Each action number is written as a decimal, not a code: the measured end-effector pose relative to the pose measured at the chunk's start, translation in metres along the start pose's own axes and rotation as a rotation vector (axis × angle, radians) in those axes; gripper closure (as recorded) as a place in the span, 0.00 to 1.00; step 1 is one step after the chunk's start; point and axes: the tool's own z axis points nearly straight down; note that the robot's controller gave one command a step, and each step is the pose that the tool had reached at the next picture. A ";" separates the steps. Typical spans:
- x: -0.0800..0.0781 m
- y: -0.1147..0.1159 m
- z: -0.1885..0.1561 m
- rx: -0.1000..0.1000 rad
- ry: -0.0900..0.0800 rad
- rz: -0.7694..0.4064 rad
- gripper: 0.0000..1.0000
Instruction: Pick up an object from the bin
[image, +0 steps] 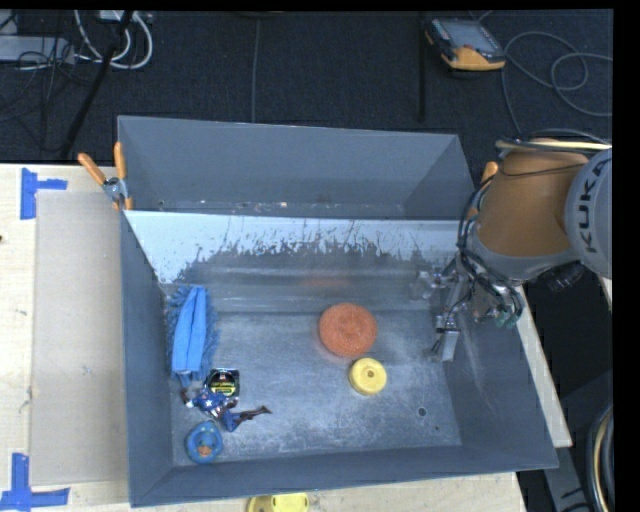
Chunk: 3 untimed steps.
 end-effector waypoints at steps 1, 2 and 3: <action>-0.002 0.000 -0.005 0.001 -0.008 -0.002 0.00; 0.028 0.061 0.041 0.001 -0.008 0.043 0.00; 0.030 0.075 0.057 -0.003 -0.005 0.006 0.00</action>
Offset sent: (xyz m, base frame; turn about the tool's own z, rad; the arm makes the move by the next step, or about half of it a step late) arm -0.0321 0.0724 -0.0473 0.0440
